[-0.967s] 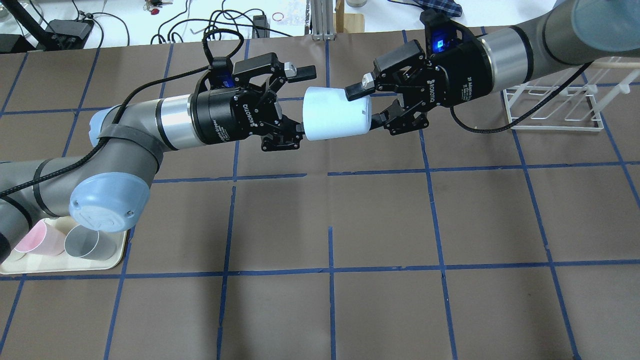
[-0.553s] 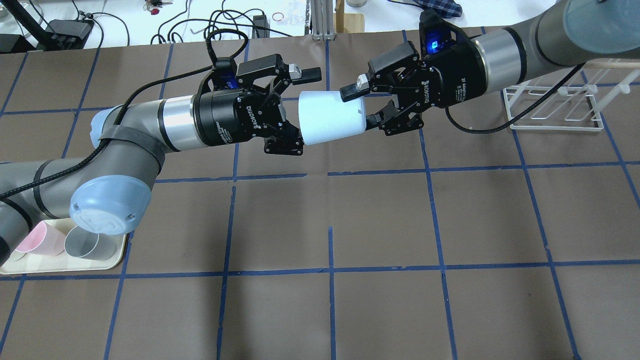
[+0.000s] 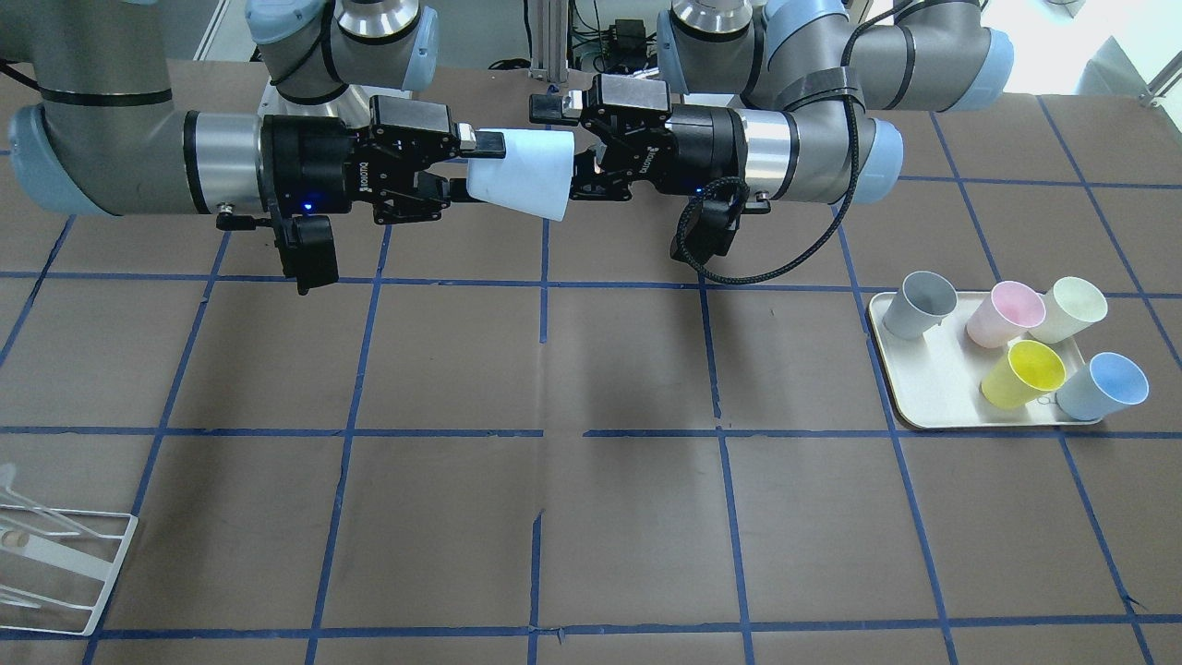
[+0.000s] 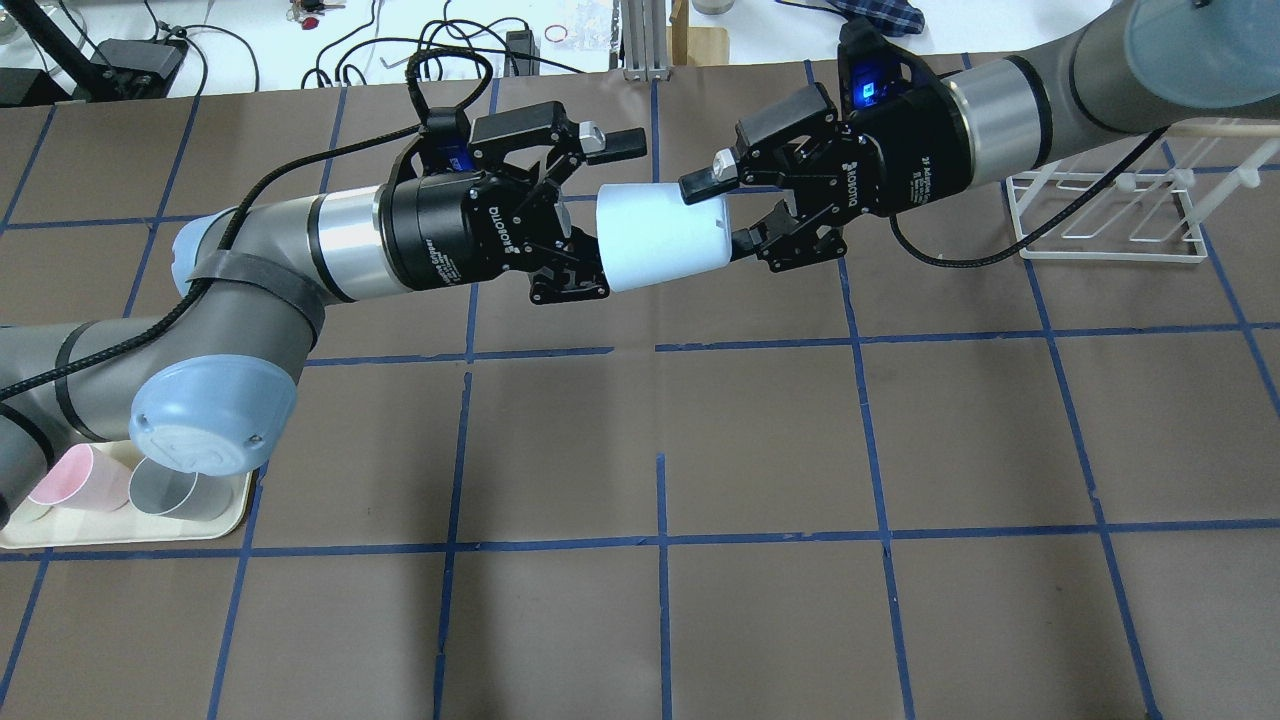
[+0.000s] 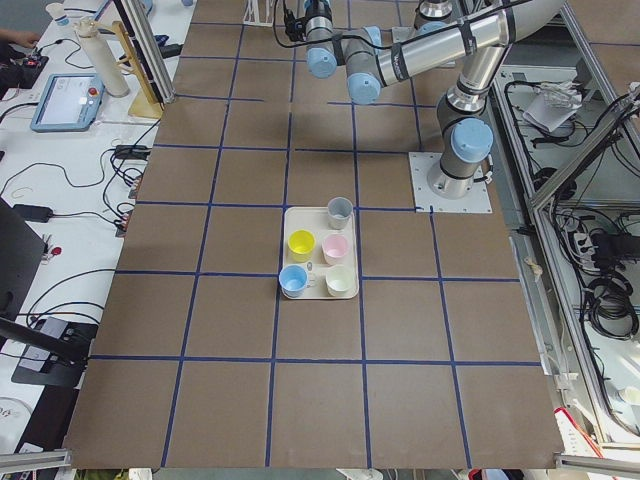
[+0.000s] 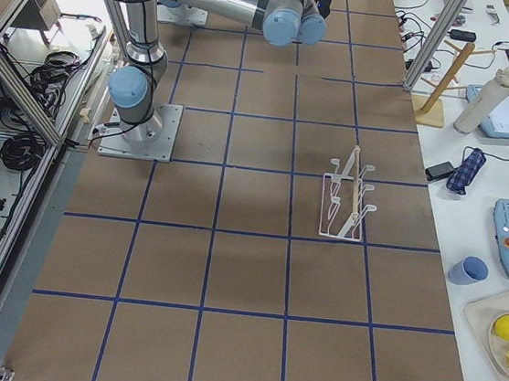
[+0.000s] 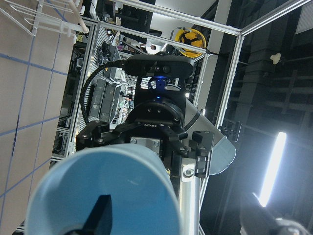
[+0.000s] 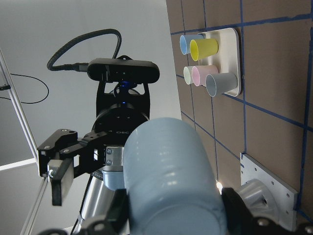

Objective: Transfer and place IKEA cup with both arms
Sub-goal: 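Bring the cup between the left gripper fingers and close the left gripper, then open the right gripper and pull it back while the left holds the cup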

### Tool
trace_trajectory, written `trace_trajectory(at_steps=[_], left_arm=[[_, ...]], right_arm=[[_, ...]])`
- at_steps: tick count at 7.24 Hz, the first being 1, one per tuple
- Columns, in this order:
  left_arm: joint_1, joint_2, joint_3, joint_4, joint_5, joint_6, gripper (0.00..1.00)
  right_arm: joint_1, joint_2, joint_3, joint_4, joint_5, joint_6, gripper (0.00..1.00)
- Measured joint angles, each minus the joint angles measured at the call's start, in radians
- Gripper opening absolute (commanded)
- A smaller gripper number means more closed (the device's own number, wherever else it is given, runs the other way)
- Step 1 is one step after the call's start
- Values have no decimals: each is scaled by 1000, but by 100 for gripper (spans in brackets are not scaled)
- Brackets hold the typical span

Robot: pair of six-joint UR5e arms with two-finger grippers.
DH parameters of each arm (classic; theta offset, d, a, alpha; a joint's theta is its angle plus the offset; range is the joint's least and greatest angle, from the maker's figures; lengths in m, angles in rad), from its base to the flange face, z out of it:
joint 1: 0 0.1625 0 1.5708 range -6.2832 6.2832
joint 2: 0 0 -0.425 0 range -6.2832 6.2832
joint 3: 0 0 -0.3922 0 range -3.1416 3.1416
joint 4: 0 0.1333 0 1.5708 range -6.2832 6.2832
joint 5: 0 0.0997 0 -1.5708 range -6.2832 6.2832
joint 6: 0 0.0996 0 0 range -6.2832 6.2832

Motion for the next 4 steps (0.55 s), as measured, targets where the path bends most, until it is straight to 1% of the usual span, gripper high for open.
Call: trace_trajectory(at_steps=[1, 2, 3, 4], left_arm=[[0, -1, 0, 0, -2, -4, 38], [0, -3, -1, 0, -2, -6, 30], [-1, -5, -1, 0, -2, -9, 25], [0, -5, -1, 0, -2, -10, 23]], right_arm=[[0, 0, 0, 0, 0, 1, 57], [0, 0, 0, -1, 0, 1, 58], [0, 0, -1, -3, 0, 1, 58], [0, -1, -1, -2, 0, 1, 59]])
